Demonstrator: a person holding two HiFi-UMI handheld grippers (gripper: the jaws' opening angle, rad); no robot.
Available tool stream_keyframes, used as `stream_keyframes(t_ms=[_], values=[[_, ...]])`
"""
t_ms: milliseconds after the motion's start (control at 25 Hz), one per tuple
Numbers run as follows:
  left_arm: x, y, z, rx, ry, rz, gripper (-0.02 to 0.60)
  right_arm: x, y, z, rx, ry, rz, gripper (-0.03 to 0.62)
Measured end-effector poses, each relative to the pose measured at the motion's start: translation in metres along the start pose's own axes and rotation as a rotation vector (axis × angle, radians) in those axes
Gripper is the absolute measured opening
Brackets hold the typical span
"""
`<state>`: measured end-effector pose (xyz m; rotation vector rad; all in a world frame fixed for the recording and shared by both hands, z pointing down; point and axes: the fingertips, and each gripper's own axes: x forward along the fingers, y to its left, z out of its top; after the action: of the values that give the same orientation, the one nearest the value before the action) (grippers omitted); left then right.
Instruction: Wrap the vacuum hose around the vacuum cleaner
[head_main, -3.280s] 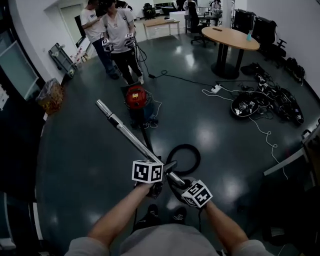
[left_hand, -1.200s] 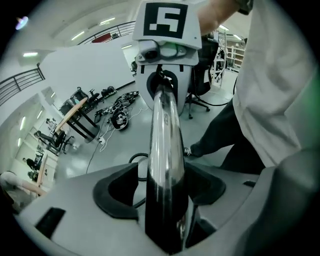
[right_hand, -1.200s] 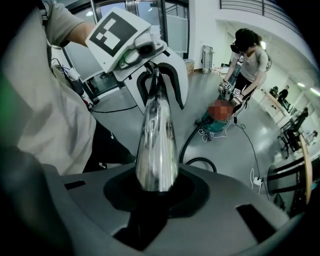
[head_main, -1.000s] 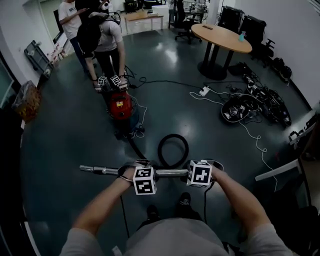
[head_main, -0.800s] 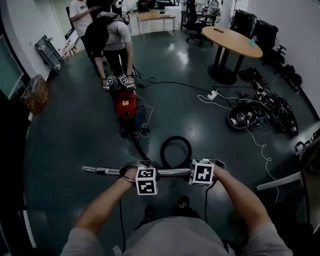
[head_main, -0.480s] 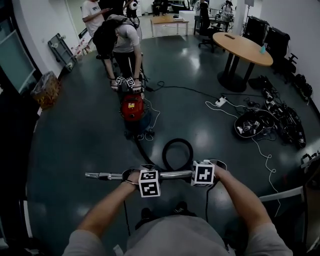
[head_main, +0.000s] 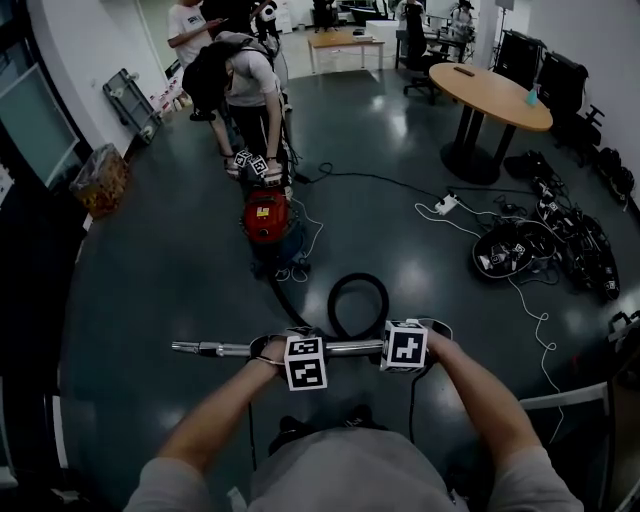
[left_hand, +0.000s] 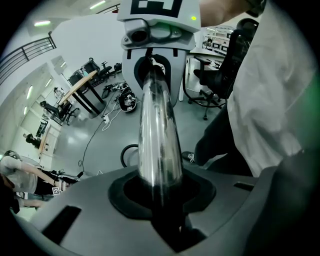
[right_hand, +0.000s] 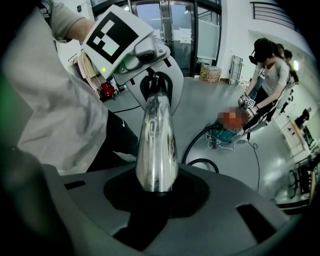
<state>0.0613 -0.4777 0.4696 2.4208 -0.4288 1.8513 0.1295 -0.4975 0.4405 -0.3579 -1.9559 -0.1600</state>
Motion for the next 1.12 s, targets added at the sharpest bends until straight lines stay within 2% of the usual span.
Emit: stream_keyframes(t_ms=[520, 680, 800, 880, 960, 1120], values=[[0.017, 0.005, 0.019, -0.04, -0.022, 0.014, 0.103, 0.006, -0.005, -0.007, -0.004, 0.034, 0.019, 0.1], [0.022, 0.01, 0.018, -0.07, -0.054, -0.011, 0.103, -0.001, -0.02, -0.006, 0.003, 0.026, -0.094, 0.108], [0.028, 0.021, 0.013, -0.077, -0.054, -0.017, 0.103, -0.012, -0.037, -0.011, 0.033, 0.018, -0.192, 0.171], [0.032, 0.03, 0.009, -0.1, -0.056, -0.021, 0.103, -0.024, -0.049, -0.018, 0.067, 0.005, -0.239, 0.19], [0.036, 0.038, 0.005, -0.14, -0.07, -0.02, 0.103, -0.041, -0.061, -0.021, 0.113, -0.035, -0.303, 0.194], [0.045, 0.049, -0.005, -0.247, -0.107, -0.007, 0.103, -0.08, -0.081, -0.011, 0.23, -0.188, -0.457, 0.196]])
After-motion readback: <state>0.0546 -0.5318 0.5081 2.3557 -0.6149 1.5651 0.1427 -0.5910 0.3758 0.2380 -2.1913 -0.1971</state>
